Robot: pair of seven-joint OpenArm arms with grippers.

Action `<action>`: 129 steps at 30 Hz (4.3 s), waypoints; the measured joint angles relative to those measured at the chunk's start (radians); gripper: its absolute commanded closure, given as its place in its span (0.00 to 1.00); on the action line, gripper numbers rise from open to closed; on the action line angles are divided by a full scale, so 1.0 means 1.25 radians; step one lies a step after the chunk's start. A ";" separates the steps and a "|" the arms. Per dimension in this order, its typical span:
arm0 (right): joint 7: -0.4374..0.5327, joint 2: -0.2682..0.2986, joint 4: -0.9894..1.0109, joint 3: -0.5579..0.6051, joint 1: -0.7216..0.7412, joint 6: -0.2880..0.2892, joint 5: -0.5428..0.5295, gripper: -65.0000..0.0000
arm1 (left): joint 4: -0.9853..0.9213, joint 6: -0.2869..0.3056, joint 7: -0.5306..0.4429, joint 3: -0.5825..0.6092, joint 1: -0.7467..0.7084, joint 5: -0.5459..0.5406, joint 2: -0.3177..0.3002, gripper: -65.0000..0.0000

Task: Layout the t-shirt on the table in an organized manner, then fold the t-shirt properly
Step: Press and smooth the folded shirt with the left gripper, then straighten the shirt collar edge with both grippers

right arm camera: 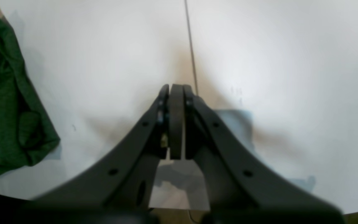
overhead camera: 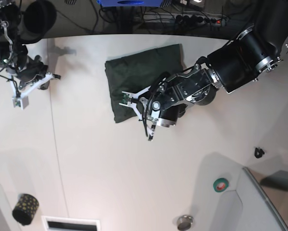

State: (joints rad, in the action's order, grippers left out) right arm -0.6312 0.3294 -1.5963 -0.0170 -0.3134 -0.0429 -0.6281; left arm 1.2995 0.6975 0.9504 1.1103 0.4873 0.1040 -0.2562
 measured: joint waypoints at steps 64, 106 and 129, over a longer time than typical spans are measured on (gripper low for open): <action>0.003 -0.009 0.000 0.000 -0.005 0.002 0.000 1.00 | 0.055 0.002 0.034 -0.085 0.062 0.002 0.067 0.15; 0.009 -0.002 -0.158 0.358 -0.007 0.125 0.005 1.00 | 0.398 0.005 -0.146 -0.658 -0.574 0.010 0.026 1.00; 0.104 0.062 -0.191 0.380 -0.105 0.047 0.023 1.00 | 0.511 0.005 -0.183 -0.819 -0.666 0.005 0.035 1.00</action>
State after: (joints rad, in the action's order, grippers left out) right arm -0.5011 0.4065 -1.8347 0.4583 -0.4450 0.0154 -0.5987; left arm 1.9377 0.7040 0.7219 0.0860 -0.3454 0.1108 -0.2127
